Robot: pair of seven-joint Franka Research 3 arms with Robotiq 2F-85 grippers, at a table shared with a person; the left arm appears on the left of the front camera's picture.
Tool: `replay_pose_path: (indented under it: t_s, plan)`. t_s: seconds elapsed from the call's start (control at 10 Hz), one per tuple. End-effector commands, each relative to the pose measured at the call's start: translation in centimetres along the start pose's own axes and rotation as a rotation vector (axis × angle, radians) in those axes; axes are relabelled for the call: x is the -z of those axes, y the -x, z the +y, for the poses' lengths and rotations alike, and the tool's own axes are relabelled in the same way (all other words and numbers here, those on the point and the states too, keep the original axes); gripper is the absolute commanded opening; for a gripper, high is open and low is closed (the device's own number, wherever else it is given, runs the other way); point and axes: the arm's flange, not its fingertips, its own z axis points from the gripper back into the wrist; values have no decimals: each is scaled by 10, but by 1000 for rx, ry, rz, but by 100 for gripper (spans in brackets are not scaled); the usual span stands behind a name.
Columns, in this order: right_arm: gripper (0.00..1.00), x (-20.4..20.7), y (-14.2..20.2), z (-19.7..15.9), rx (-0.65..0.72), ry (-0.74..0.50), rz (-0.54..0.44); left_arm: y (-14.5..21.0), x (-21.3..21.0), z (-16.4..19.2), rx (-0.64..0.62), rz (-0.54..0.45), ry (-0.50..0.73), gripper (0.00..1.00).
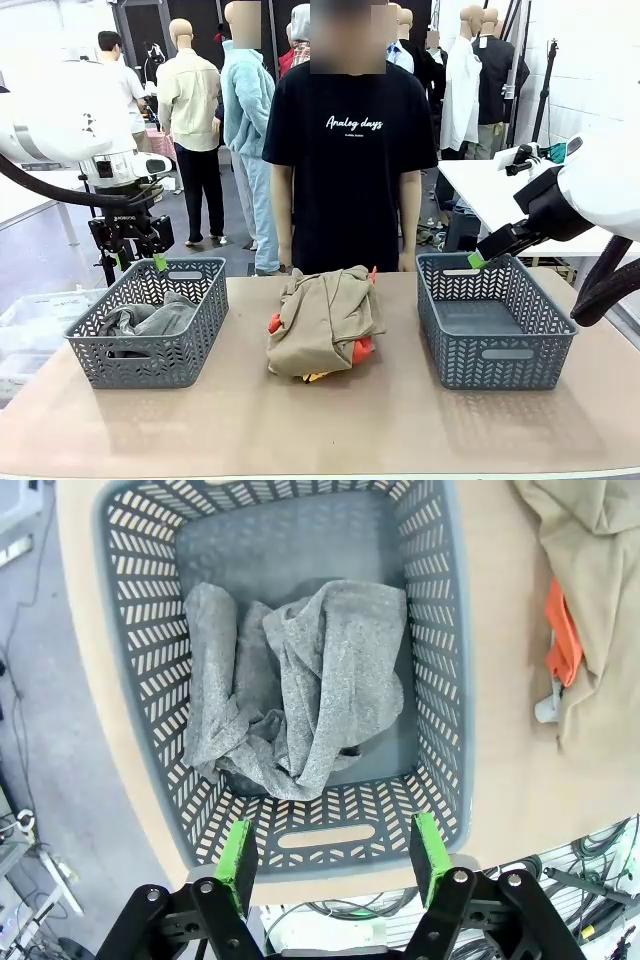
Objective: Sort the tops and bottoms.
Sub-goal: Lift clothes from the center of the table with your right hand.
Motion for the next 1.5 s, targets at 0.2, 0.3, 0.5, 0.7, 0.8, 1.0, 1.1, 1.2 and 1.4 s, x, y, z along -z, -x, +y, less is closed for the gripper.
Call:
replay_pose_path:
  t_s: [0.2, 0.3, 0.5, 0.7, 0.8, 1.0, 1.1, 1.2, 1.4]
  plan:
    - [100, 3, 1, -1, 6, -23, -4, 1, -2, 1, -6, -3, 12, 80]
    - [100, 3, 1, -1, 6, -23, -4, 1, -2, 1, -6, -3, 12, 80]
    - [100, 3, 1, -1, 6, -23, -4, 1, -2, 1, -6, -3, 12, 80]
    - [100, 3, 1, -1, 6, -23, -4, 1, -2, 1, -6, -3, 12, 80]
    - [100, 3, 1, -1, 6, -23, -4, 0, 0, 0, 0, 0, 0, 80]
    - [100, 3, 1, -1, 6, -23, -4, 6, -2, -1, 0, -20, -15, 80]
    - [100, 3, 1, -1, 6, -23, -4, 9, -5, -2, 31, -31, 1, 80]
    - [100, 3, 1, -1, 6, -23, -4, 17, -12, -9, 125, -61, 43, 80]
    - [100, 3, 1, -1, 6, -23, -4, 34, -27, -27, 304, -142, 87, 80]
